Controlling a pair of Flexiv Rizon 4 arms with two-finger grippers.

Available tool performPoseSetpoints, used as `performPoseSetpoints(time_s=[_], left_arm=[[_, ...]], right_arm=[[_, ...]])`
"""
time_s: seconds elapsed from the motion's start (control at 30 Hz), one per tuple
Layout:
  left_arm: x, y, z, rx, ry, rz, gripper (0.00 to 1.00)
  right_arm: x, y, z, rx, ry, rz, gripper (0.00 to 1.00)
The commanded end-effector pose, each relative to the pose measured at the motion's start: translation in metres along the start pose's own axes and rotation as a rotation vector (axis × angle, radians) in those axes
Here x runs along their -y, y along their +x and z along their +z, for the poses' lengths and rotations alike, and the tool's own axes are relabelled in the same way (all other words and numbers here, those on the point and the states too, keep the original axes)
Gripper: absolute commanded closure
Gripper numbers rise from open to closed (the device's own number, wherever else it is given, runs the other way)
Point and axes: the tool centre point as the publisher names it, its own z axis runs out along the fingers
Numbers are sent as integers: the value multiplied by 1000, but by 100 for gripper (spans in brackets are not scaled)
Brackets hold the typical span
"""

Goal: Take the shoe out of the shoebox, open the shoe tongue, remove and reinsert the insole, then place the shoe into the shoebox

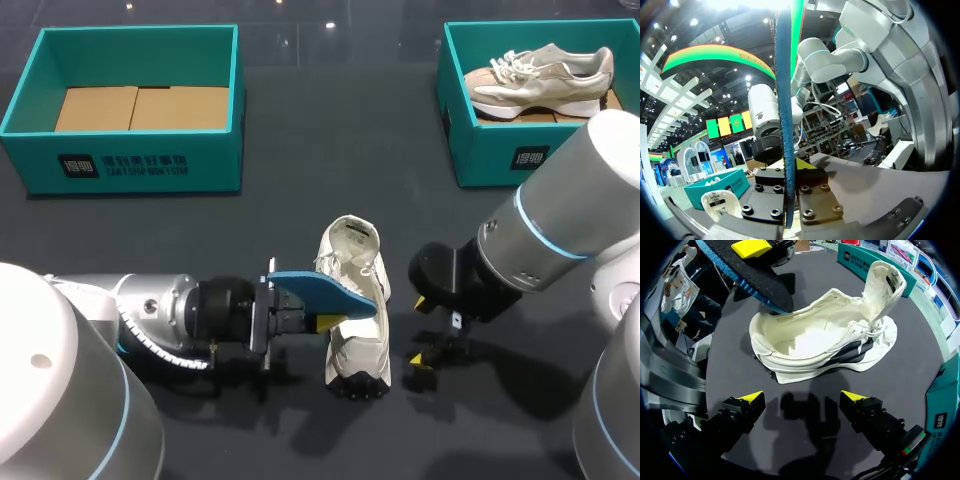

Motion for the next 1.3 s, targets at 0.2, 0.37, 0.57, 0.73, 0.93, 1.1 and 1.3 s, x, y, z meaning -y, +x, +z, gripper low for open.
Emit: performPoseSetpoints(time_s=[0.2, 0.37, 0.57, 0.73, 0.93, 1.1, 1.3], left_arm=[[4, -1, 2, -3, -5, 5, 100], [-1, -7, 3, -9, 0, 14, 100], [-7, -10, 3, -14, 0, 7, 100], [-9, -10, 4, -27, -2, -2, 100], [-14, -8, 8, -43, -13, -14, 100], [-18, -6, 11, -52, -19, -13, 100], [-22, -4, 16, -64, -25, 2, 100]], right_arm=[[-7, -1, 7, -11, 0, -12, 0], [-15, 1, 9, -29, -30, -25, 0], [-18, -4, 12, -30, -23, -19, 0], [-19, -9, 16, -27, -32, -19, 0], [-22, -10, 21, -32, -43, -26, 0], [-23, -10, 23, -38, -48, -27, 0], [-22, -10, 23, -40, -52, -22, 0]])
